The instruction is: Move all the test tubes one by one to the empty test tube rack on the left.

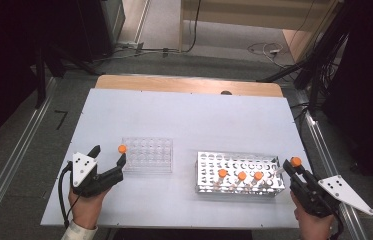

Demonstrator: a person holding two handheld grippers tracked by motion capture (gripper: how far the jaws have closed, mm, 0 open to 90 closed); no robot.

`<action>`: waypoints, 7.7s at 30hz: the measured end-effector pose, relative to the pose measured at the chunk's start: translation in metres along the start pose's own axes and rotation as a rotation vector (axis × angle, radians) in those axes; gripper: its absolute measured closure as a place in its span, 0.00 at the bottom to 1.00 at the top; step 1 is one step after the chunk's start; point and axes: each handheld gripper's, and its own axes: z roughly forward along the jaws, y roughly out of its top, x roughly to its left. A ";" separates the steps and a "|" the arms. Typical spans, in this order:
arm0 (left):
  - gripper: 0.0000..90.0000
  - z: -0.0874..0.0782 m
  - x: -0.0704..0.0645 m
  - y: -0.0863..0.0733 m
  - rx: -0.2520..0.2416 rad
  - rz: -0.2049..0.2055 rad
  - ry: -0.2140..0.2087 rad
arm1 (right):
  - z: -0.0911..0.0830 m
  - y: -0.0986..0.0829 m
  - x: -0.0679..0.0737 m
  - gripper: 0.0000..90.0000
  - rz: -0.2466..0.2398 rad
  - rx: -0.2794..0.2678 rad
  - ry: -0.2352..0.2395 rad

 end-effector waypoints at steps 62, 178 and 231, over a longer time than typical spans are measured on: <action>0.20 -0.002 -0.006 0.002 -0.005 0.002 -0.026 | 0.077 0.031 0.164 0.80 -0.133 0.025 0.415; 0.78 -0.005 -0.030 0.044 -0.051 -0.019 -0.348 | 0.059 -0.001 0.193 0.29 -0.190 0.214 0.617; 0.65 0.026 -0.014 0.026 0.026 0.041 -0.192 | 0.058 -0.002 0.188 0.29 -0.177 0.210 0.603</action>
